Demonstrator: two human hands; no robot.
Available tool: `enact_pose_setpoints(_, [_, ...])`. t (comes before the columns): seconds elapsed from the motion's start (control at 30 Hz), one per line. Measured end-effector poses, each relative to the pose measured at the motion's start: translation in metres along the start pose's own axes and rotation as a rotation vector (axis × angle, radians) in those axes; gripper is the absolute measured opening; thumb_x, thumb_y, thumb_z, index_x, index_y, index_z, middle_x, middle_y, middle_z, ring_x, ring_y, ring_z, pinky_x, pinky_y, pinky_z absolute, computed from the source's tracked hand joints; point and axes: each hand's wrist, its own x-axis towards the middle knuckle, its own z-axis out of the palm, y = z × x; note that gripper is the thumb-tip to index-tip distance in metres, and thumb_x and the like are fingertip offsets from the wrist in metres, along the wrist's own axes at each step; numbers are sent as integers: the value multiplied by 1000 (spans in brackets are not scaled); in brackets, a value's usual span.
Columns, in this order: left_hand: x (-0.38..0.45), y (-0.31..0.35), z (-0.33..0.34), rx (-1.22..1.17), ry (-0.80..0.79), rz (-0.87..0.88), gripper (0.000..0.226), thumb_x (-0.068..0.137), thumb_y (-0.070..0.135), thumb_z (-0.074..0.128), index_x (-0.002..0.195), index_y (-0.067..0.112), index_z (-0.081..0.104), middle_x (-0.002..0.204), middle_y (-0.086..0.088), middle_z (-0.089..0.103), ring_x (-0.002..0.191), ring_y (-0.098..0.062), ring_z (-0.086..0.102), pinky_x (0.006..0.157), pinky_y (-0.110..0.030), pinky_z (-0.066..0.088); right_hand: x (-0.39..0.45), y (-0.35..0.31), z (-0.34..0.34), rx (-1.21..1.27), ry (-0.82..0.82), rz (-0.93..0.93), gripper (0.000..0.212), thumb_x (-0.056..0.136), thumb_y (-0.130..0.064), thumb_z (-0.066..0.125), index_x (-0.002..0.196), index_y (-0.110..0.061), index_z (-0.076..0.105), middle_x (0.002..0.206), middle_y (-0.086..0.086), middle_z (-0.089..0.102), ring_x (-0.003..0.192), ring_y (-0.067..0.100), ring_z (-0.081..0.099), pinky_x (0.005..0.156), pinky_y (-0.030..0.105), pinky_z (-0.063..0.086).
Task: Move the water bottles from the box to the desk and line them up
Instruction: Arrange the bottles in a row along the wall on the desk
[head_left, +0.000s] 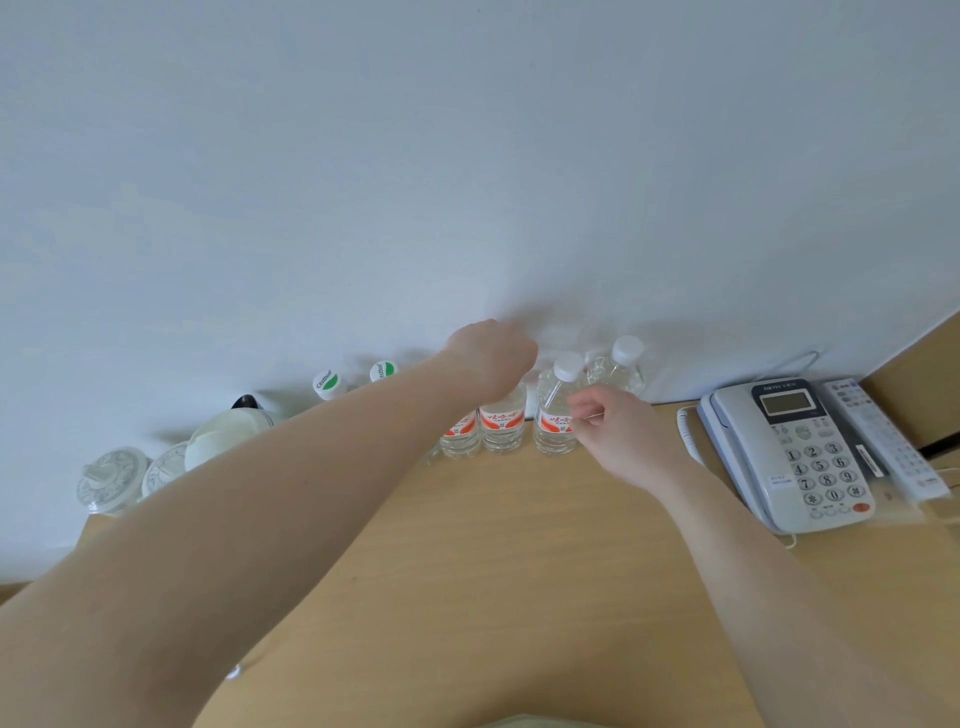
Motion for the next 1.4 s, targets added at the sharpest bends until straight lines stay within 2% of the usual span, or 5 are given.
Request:
enact_pose_setpoints(0.2, [-3, 0, -2, 38, 3, -19, 24, 98, 11, 62, 121, 16, 69, 116, -4, 64, 104, -28, 64, 69, -34, 44, 2, 6, -1, 16, 3, 1, 30, 99, -21, 56, 128, -24, 61, 108, -13, 61, 108, 11, 60, 87, 27, 45])
enact_pose_setpoints(0.43, [3, 23, -14, -303, 180, 95, 51, 99, 39, 61, 146, 27, 46, 133, 1, 55, 120, -22, 57, 88, -36, 46, 2, 13, -1, 11, -2, 14, 29, 99, -21, 56, 126, -25, 61, 110, -11, 62, 112, 13, 61, 96, 33, 49])
enact_pose_setpoints(0.87, [14, 30, -1, -520, 112, 88, 37, 95, 20, 62, 132, 23, 62, 117, -2, 63, 112, -22, 56, 86, -29, 42, 5, 14, -4, 65, 47, 37, 25, 95, -21, 61, 120, -23, 63, 106, -10, 64, 109, 14, 63, 90, 36, 53])
enact_pose_setpoints(1.13, [10, 28, -5, -412, 137, 73, 36, 98, 23, 57, 134, 24, 63, 113, -4, 70, 111, -25, 60, 78, -26, 39, 6, 12, -10, 43, 108, 24, 30, 95, -22, 64, 125, -22, 60, 118, -6, 64, 109, 14, 64, 83, 30, 48])
enact_pose_setpoints(1.4, [11, 25, -5, -336, 142, 77, 40, 101, 26, 57, 142, 24, 57, 128, -2, 67, 118, -25, 58, 82, -26, 36, 8, 11, -14, 68, 114, 28, 33, 94, -19, 63, 127, -22, 60, 116, -8, 63, 106, 10, 63, 80, 26, 44])
